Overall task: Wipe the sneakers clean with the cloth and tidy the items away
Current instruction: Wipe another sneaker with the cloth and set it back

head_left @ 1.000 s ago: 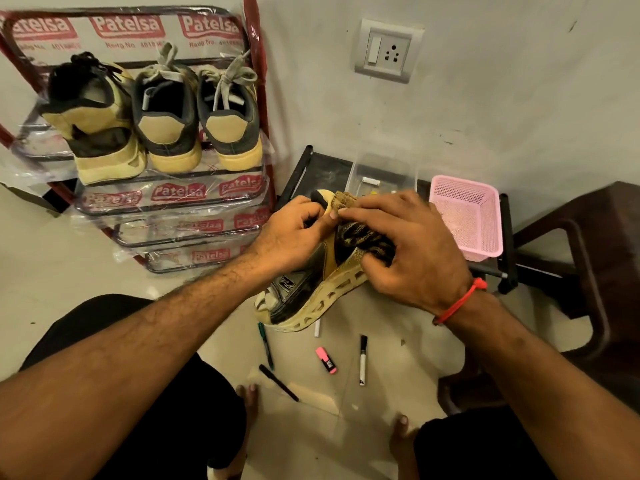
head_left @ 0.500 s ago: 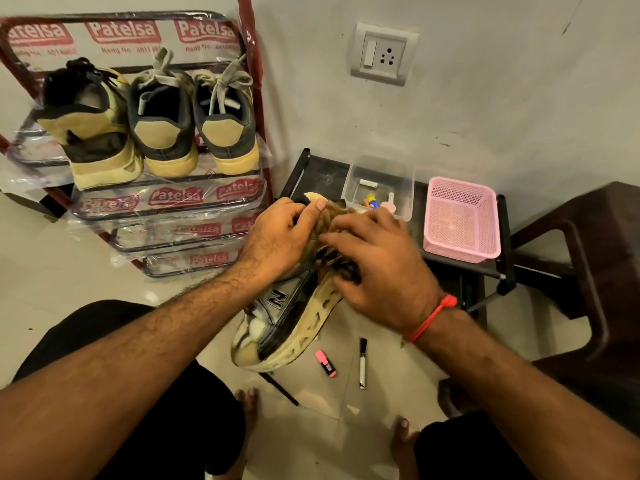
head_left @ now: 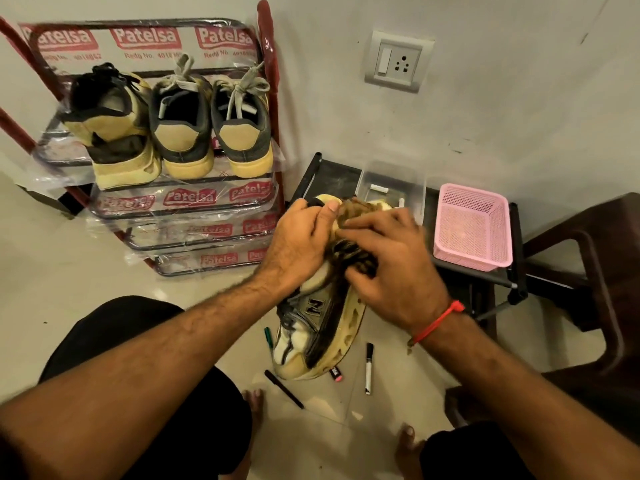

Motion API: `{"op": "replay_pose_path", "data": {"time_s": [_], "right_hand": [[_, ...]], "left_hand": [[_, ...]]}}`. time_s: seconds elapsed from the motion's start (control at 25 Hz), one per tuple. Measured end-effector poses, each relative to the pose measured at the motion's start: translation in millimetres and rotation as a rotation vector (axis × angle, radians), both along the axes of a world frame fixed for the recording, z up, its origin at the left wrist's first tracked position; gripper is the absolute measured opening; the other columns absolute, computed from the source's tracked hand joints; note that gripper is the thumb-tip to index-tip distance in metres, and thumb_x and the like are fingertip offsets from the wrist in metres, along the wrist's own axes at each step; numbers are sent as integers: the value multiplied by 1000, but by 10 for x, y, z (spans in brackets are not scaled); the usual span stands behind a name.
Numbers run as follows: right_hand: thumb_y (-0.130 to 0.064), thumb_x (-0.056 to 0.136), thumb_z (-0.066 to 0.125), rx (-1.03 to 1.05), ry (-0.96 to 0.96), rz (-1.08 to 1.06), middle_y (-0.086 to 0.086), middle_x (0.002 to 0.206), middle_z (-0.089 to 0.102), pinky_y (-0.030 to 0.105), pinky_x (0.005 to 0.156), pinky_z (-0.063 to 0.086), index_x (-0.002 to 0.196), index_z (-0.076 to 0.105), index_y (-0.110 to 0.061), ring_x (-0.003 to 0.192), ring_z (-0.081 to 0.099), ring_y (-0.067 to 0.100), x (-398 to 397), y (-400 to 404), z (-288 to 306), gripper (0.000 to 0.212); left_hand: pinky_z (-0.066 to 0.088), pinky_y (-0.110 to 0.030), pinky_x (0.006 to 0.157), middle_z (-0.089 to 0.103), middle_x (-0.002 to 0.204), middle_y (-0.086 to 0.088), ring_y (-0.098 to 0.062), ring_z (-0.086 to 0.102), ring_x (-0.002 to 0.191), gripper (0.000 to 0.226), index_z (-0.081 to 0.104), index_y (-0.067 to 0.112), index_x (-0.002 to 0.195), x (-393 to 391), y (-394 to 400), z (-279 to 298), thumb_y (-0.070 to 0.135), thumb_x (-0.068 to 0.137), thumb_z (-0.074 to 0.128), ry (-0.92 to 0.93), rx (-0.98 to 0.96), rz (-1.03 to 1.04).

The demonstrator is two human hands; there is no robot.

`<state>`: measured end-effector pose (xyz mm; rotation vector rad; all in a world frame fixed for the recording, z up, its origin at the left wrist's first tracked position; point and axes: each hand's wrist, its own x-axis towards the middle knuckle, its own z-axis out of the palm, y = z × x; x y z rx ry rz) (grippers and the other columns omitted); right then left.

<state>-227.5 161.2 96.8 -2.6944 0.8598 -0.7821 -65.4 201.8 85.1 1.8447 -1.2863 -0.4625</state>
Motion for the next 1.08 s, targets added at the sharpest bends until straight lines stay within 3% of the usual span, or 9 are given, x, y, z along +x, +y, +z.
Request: {"op": "replay_pose_path", "data": {"time_s": [0.08,0.2,0.32,0.44,0.6,0.72,0.84,0.96,1.08], "right_hand": [[-38,79,53,8,46,97,-5,116,64,47,85,45,110,72,-20,111,48,23,32,167,-71,41],[-38,80,54,-109,149,208,-1,118,64,46,78,48,112,69,-19,109,51,28,80,296,-201,40],[-34,83,52,-205,99,112,3,125,62,49,80,48,118,66,-17,111,50,33,69,60,-113,41],[-30,83,58,-166,49,-35,0,126,62,51,84,46,122,65,-19,112,49,34,6,-199,39,42],[-25,80,69,-95,90,-91,-2,129,62,52,89,45,127,63,-19,113,47,32,9,-249,89,48],[-35,79,60,-135,151,-37,-1,134,59,50,90,45,131,61,-18,116,46,31,20,-40,10,55],[-35,77,63,-168,201,4,0,138,58,53,88,48,131,61,-17,118,47,34,14,68,-78,58],[-32,75,69,-168,199,30,1,138,58,54,86,49,133,60,-16,119,50,36,-3,77,-107,61],[-36,77,61,-190,191,30,1,142,55,51,87,47,137,56,-16,119,48,34,-4,105,-88,63]], "left_hand": [[36,-31,67,53,83,-6,-18,49,74,47,56,18,70,112,-47,38,38,109,38,62,23,126],[32,-32,62,56,79,-9,-17,48,69,51,53,16,68,196,-86,98,42,109,35,86,31,207],[30,-27,58,50,76,-2,-11,45,66,50,49,22,64,156,-91,96,40,109,35,50,71,108],[31,-14,55,46,72,3,-6,43,64,49,48,27,62,39,-64,35,34,109,38,11,44,6],[31,-11,56,40,74,6,-4,40,64,46,46,33,63,3,-60,24,33,109,39,-71,-36,-29],[28,-17,56,41,76,6,-4,41,67,47,48,30,63,107,-63,27,35,109,38,-63,-9,24],[24,-30,61,46,75,-1,-14,45,68,50,51,22,62,192,-73,-22,35,109,39,-42,32,83],[23,-30,61,47,75,-2,-16,45,68,51,51,21,61,213,-91,-54,36,109,40,-40,49,83],[24,-30,60,46,74,-1,-14,45,67,51,50,19,61,229,-101,-34,35,109,40,-23,12,61]]}}
